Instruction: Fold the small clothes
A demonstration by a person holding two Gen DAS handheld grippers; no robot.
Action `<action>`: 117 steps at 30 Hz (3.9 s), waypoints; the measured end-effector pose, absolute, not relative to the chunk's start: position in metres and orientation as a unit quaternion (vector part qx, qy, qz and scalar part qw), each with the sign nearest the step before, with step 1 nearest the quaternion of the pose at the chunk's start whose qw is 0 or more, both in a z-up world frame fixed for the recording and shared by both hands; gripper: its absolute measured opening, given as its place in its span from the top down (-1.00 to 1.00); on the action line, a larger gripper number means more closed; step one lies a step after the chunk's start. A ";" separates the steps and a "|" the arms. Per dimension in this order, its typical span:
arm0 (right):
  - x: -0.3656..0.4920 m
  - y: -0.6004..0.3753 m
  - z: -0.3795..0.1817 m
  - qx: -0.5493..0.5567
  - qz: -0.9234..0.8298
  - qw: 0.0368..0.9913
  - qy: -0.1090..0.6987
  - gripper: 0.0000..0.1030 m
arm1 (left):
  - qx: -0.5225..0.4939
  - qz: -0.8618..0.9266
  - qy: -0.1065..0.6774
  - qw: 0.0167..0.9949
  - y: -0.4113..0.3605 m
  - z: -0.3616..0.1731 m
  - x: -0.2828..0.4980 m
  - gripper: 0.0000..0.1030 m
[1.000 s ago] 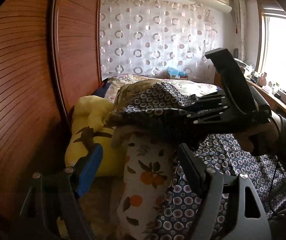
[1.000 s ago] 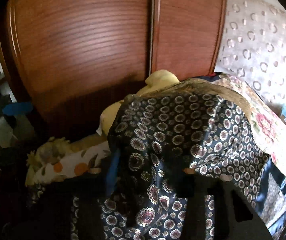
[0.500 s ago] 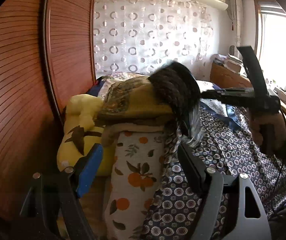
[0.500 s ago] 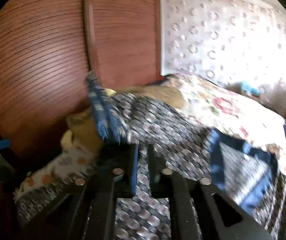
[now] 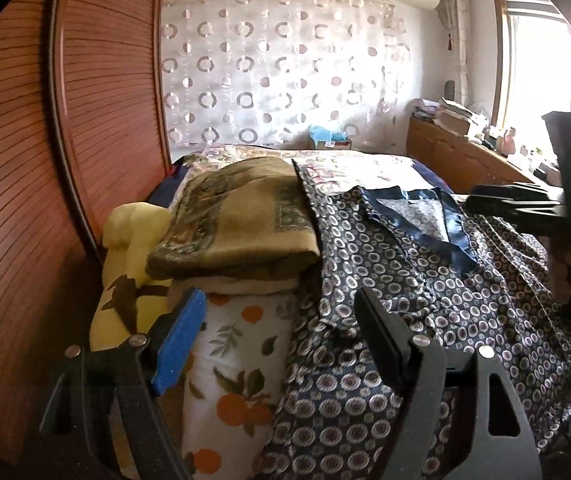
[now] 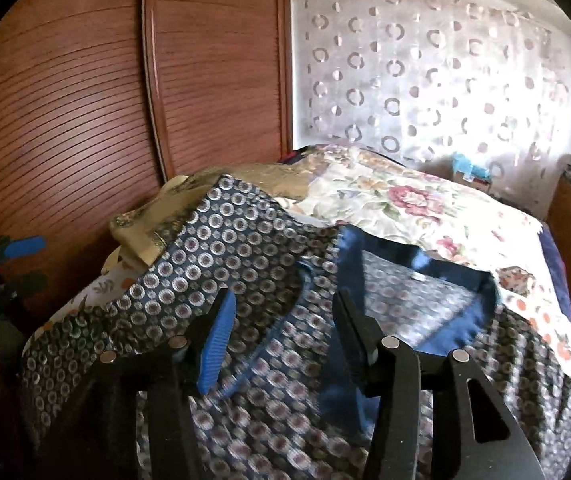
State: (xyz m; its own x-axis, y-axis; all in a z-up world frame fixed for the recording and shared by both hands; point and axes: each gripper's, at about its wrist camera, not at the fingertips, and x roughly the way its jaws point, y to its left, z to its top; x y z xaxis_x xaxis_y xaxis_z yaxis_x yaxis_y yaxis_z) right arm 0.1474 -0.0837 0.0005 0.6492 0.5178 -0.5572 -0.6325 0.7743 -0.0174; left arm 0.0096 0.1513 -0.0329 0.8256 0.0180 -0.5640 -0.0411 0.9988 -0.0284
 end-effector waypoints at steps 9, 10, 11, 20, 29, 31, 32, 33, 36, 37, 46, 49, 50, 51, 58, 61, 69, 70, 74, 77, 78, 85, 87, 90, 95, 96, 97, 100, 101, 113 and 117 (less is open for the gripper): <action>0.109 -0.127 -0.003 -0.111 0.275 0.918 0.265 -0.02 | -0.023 -0.011 0.303 0.953 0.123 -0.041 0.020 -0.50; 0.108 -0.133 -0.004 -0.111 0.270 0.919 0.266 -0.02 | -0.025 -0.015 0.303 0.953 0.120 -0.042 0.020 -0.50; 0.103 -0.142 -0.006 -0.109 0.264 0.920 0.269 -0.02 | -0.025 -0.018 0.304 0.952 0.116 -0.042 0.019 -0.50; 0.081 -0.211 -0.024 -0.075 0.190 0.934 0.293 -0.46 | -0.022 -0.055 0.307 0.950 0.080 -0.044 0.017 -0.50; 0.069 -0.293 -0.044 -0.019 0.104 0.934 0.342 -0.46 | -0.022 -0.090 0.304 0.948 0.051 -0.041 0.012 -0.50; 0.064 -0.308 -0.048 -0.005 0.088 0.933 0.349 -0.46 | -0.019 -0.093 0.305 0.947 0.043 -0.042 0.012 -0.50; 0.063 -0.313 -0.049 -0.004 0.081 0.933 0.351 -0.46 | -0.018 -0.094 0.306 0.947 0.041 -0.042 0.012 -0.50; 0.060 -0.318 -0.050 -0.002 0.073 0.932 0.354 -0.46 | -0.018 -0.096 0.306 0.947 0.039 -0.043 0.012 -0.50; 0.068 -0.327 -0.052 0.003 0.058 0.928 0.369 -0.46 | -0.018 -0.100 0.308 0.946 0.034 -0.043 0.013 -0.50; 0.071 -0.323 -0.054 0.004 0.055 0.925 0.375 -0.46 | -0.016 -0.101 0.310 0.945 0.031 -0.043 0.013 -0.50; 0.074 -0.340 -0.070 0.022 0.060 0.909 0.413 -0.46 | -0.010 -0.116 0.324 0.939 0.013 -0.054 0.015 -0.50; 0.076 -0.347 -0.073 0.029 0.061 0.907 0.417 -0.45 | -0.012 -0.121 0.327 0.937 0.008 -0.057 0.014 -0.50; 0.074 -0.355 -0.074 0.031 0.062 0.906 0.419 -0.45 | -0.013 -0.123 0.328 0.937 0.007 -0.058 0.013 -0.50; 0.073 -0.355 -0.075 0.032 0.061 0.905 0.420 -0.46 | -0.012 -0.125 0.329 0.936 0.005 -0.059 0.013 -0.50; 0.061 -0.360 -0.081 0.036 0.059 0.902 0.427 -0.46 | -0.009 -0.134 0.334 0.933 -0.005 -0.064 0.014 -0.50; 0.057 -0.367 -0.082 0.046 0.063 0.901 0.428 -0.46 | -0.009 -0.135 0.336 0.932 -0.007 -0.066 0.014 -0.50; 0.055 -0.370 -0.078 0.039 0.071 0.905 0.417 0.05 | -0.011 -0.140 0.346 0.928 -0.012 -0.074 0.017 -0.50; 0.055 -0.371 -0.076 0.031 0.062 0.908 0.414 0.21 | -0.012 -0.141 0.348 0.927 -0.013 -0.075 0.017 -0.50; 0.057 -0.377 -0.068 0.022 0.049 0.915 0.399 0.80 | -0.013 -0.146 0.354 0.924 -0.015 -0.078 0.019 -0.50; 0.056 -0.374 -0.054 0.027 0.055 0.927 0.369 0.86 | -0.017 -0.151 0.361 0.920 -0.016 -0.079 0.022 -0.50; 0.055 -0.372 -0.049 0.026 0.058 0.931 0.359 0.86 | -0.016 -0.151 0.361 0.920 -0.016 -0.079 0.023 -0.50; 0.050 -0.315 -0.024 -0.009 0.140 0.942 0.304 0.87 | 0.001 -0.158 0.354 0.922 -0.021 -0.070 0.035 -0.55; 0.049 -0.296 -0.030 -0.020 0.164 0.937 0.308 0.87 | 0.003 -0.158 0.351 0.923 -0.022 -0.067 0.039 -0.55; 0.049 -0.271 -0.045 -0.036 0.191 0.925 0.327 0.87 | 0.002 -0.158 0.346 0.925 -0.021 -0.062 0.045 -0.71; 0.051 -0.257 -0.079 -0.046 0.204 0.905 0.370 0.83 | -0.005 -0.157 0.338 0.928 -0.016 -0.053 0.052 -0.76; 0.055 -0.256 -0.083 -0.052 0.200 0.903 0.376 0.74 | -0.006 -0.157 0.337 0.928 -0.015 -0.053 0.053 -0.77; 0.055 -0.257 -0.086 -0.056 0.194 0.903 0.380 0.53 | -0.006 -0.155 0.336 0.929 -0.014 -0.052 0.054 -0.77; 0.052 -0.267 -0.080 -0.048 0.189 0.908 0.371 0.28 | -0.001 -0.146 0.333 0.932 -0.014 -0.049 0.057 -0.78; 0.053 -0.265 -0.073 -0.047 0.177 0.913 0.366 0.26 | 0.001 -0.143 0.332 0.932 -0.014 -0.049 0.057 -0.78; 0.082 -0.313 -0.057 -0.012 0.096 0.930 0.354 0.09 | 0.003 -0.138 0.337 0.931 -0.015 -0.052 0.056 -0.78; 0.114 -0.321 -0.067 -0.001 0.080 0.922 0.378 0.09 | 0.003 -0.138 0.338 0.931 -0.016 -0.052 0.055 -0.78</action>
State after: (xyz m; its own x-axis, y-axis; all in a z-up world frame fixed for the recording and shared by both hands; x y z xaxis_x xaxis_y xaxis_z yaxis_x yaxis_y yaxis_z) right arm 0.1143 -0.3213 -0.0670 0.7016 0.1462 -0.6974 -0.1472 0.9874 0.0589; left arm 0.0555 -0.0163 -0.0524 0.7343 -0.2543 -0.6294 0.2585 0.9621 -0.0871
